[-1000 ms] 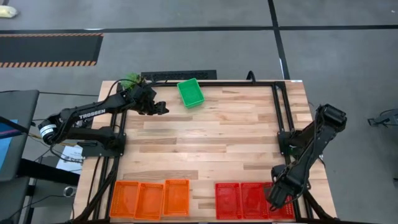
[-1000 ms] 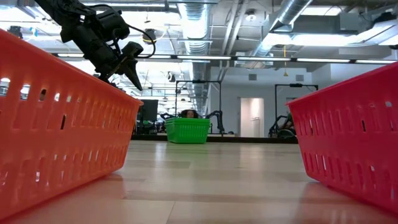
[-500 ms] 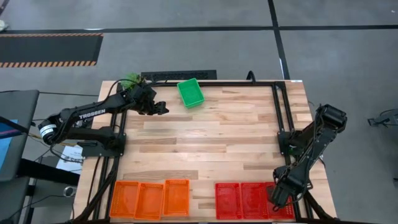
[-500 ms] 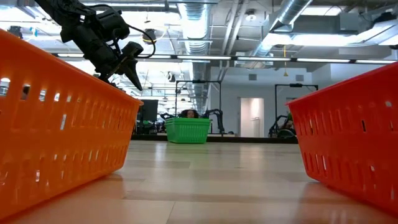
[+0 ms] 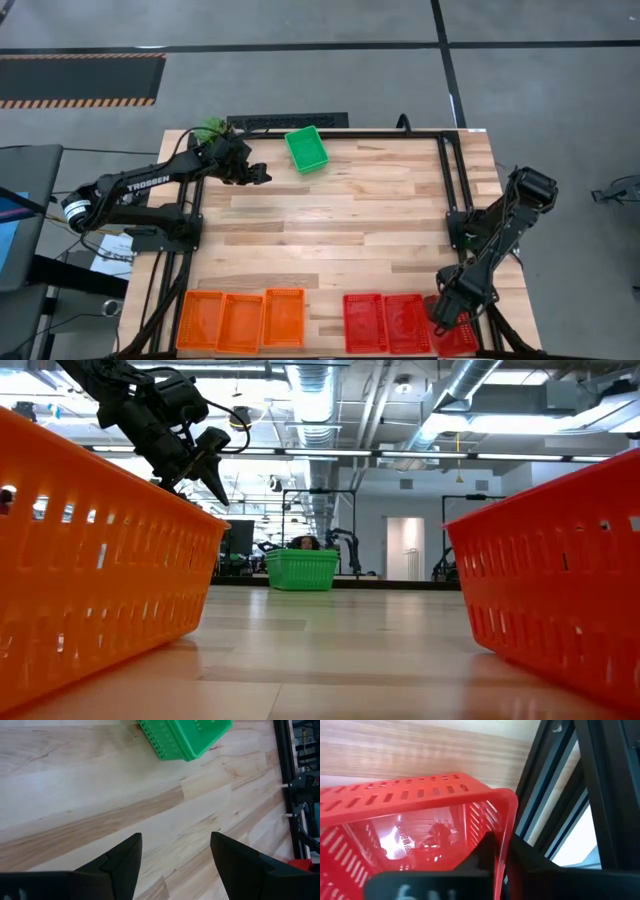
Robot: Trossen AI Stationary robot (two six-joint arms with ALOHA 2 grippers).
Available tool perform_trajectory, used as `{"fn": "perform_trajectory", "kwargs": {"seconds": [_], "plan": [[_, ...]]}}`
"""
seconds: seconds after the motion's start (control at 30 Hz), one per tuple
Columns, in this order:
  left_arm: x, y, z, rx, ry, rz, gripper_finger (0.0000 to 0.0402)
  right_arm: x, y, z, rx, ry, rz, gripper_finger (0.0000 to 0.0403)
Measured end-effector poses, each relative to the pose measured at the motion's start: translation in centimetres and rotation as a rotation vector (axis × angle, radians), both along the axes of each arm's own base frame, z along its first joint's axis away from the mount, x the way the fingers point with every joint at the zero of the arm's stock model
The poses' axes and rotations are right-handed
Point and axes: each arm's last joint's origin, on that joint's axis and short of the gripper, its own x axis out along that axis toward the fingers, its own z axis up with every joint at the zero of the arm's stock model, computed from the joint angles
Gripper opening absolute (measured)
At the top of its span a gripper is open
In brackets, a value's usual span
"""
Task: Stack baskets by color
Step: Stack the bottom right red bin on the middle red bin
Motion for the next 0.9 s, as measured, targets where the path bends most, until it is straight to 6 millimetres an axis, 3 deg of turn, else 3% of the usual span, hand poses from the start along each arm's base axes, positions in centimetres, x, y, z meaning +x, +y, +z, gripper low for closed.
{"fn": "perform_trajectory", "kwargs": {"seconds": [0.2,0.57,0.9], "plan": [[0.0,0.0,0.0,0.000,0.000,0.000,0.0224,0.2,-1.1,1.1,-0.040,0.023,-0.038,0.0013],[0.0,0.0,0.0,0.007,-0.002,0.003,0.0224,-1.3,-5.9,5.6,-0.194,0.008,-0.102,0.0004],[0.0,0.0,0.0,0.007,-0.002,0.004,0.0224,-2.2,-10.0,8.5,-0.243,-0.213,-0.156,0.0002]]}}
